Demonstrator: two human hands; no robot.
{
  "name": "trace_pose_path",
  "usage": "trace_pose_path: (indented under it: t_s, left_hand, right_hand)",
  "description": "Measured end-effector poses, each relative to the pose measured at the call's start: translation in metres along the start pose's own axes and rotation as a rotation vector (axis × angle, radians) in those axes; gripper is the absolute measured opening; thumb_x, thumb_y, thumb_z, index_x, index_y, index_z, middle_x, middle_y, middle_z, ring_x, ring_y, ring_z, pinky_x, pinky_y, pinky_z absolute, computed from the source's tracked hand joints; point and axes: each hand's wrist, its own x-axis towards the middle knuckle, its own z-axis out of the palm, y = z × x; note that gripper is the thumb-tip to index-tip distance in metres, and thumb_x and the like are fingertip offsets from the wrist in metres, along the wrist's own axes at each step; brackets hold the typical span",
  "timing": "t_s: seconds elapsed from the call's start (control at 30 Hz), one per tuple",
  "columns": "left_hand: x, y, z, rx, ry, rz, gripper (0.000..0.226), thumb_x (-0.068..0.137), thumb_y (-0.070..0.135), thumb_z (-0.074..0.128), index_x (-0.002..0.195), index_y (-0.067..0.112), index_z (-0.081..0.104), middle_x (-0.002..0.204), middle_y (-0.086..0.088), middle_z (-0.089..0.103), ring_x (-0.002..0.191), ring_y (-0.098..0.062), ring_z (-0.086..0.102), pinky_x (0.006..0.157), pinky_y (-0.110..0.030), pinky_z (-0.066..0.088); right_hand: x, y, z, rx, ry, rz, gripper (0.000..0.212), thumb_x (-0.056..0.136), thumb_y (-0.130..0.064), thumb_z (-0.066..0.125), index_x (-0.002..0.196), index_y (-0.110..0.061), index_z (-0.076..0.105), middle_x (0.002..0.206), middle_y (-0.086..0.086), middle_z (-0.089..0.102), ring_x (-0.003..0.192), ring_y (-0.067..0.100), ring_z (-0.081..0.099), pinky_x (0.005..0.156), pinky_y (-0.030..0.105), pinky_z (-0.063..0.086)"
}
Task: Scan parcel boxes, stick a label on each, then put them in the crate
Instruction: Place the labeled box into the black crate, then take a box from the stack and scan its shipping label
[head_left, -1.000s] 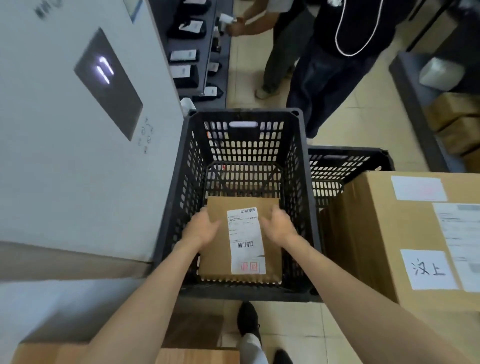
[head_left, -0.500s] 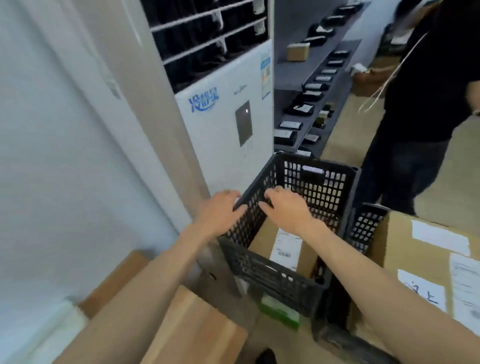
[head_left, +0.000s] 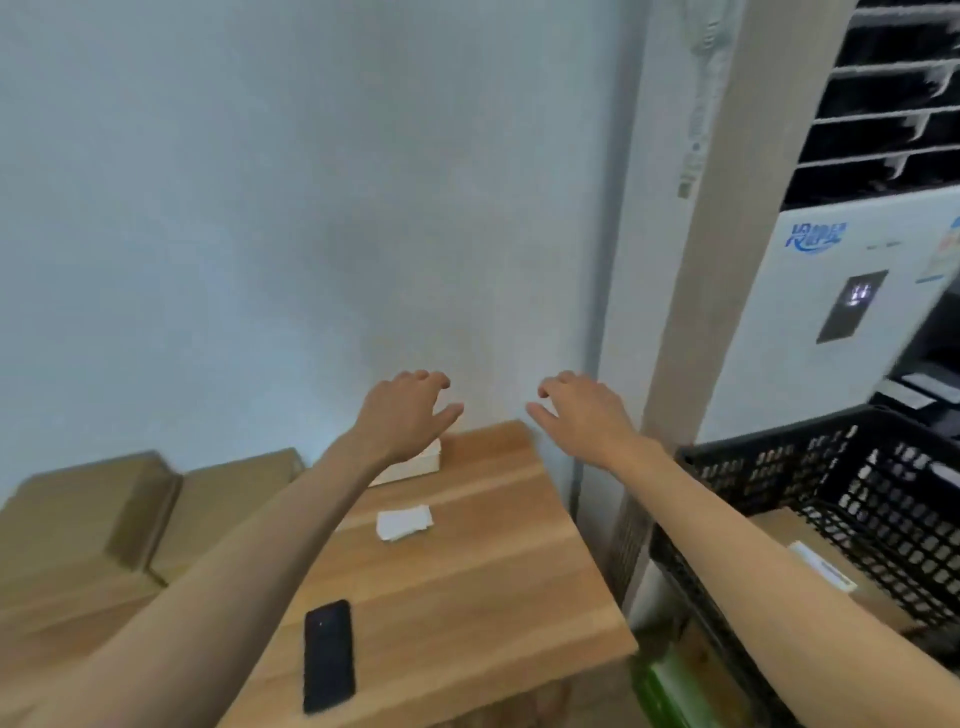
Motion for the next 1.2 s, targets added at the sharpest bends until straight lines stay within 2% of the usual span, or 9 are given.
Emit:
trace_pose_path:
  t_s: [0.3, 0.4, 0.63, 0.73, 0.9, 1.07, 1.2]
  left_hand:
    - [-0.159, -0.186, -0.047, 0.044, 0.048, -0.321, 0.052, 0.103, 0.053, 0.043, 0.143, 0.021, 0.051, 0.136, 0.000, 0.061, 0.125, -0.020, 0.055, 0.098, -0.039, 0.044]
    - [-0.216, -0.250, -0.064, 0.066, 0.041, -0.387, 0.050, 0.104, 0.051, 0.042, 0.144, 0.021, 0.049, 0.139, 0.003, 0.058, 0.127, -0.020, 0.053, 0.090, -0.036, 0.040]
    - [-0.332, -0.393, -0.075, 0.036, 0.056, -0.519, 0.052, 0.103, 0.051, 0.045, 0.143, 0.017, 0.052, 0.139, -0.003, 0.059, 0.127, -0.022, 0.054, 0.098, -0.039, 0.046]
    - [-0.364, -0.435, -0.071, 0.017, 0.040, -0.554, 0.052, 0.103, 0.051, 0.045, 0.143, 0.017, 0.051, 0.138, -0.004, 0.060, 0.126, -0.022, 0.055, 0.097, -0.040, 0.047]
    - [-0.389, -0.493, -0.048, -0.023, -0.015, -0.608, 0.053, 0.104, 0.049, 0.043, 0.146, 0.018, 0.048, 0.140, -0.002, 0.058, 0.128, -0.021, 0.053, 0.097, -0.038, 0.045]
    - [-0.380, -0.543, -0.018, -0.062, -0.066, -0.640, 0.053, 0.104, 0.050, 0.042, 0.147, 0.018, 0.046, 0.141, -0.002, 0.057, 0.130, -0.020, 0.052, 0.096, -0.037, 0.045]
    - [-0.354, -0.578, 0.008, -0.085, -0.095, -0.647, 0.053, 0.104, 0.050, 0.042, 0.145, 0.018, 0.047, 0.141, -0.003, 0.057, 0.128, -0.022, 0.053, 0.096, -0.039, 0.045]
  right_hand:
    - [0.029, -0.221, 0.037, 0.010, 0.011, -0.298, 0.042, 0.106, -0.042, 0.040, 0.129, -0.014, 0.059, 0.130, 0.009, 0.058, 0.111, 0.028, 0.057, 0.094, 0.042, 0.046]
    - [0.026, -0.304, 0.053, 0.039, 0.003, -0.354, 0.041, 0.106, -0.041, 0.040, 0.130, -0.013, 0.059, 0.131, 0.009, 0.058, 0.112, 0.028, 0.057, 0.095, 0.041, 0.046]
    - [0.005, -0.476, 0.099, 0.082, -0.064, -0.417, 0.041, 0.107, -0.041, 0.038, 0.128, -0.014, 0.058, 0.128, 0.008, 0.058, 0.110, 0.028, 0.057, 0.096, 0.043, 0.048]
    - [-0.001, -0.524, 0.119, 0.066, -0.100, -0.409, 0.039, 0.107, -0.040, 0.036, 0.121, -0.012, 0.059, 0.119, 0.009, 0.059, 0.102, 0.027, 0.058, 0.090, 0.043, 0.050]
    - [0.002, -0.579, 0.147, 0.019, -0.150, -0.388, 0.036, 0.106, -0.039, 0.038, 0.115, -0.011, 0.059, 0.116, 0.009, 0.059, 0.101, 0.026, 0.059, 0.081, 0.037, 0.047]
    - [0.034, -0.615, 0.186, 0.033, -0.197, -0.378, 0.038, 0.106, -0.041, 0.038, 0.117, -0.011, 0.058, 0.123, 0.011, 0.059, 0.112, 0.030, 0.057, 0.090, 0.042, 0.048]
    - [0.072, -0.644, 0.227, 0.047, -0.219, -0.382, 0.042, 0.105, -0.044, 0.038, 0.121, -0.010, 0.058, 0.125, 0.013, 0.059, 0.114, 0.032, 0.057, 0.092, 0.044, 0.048]
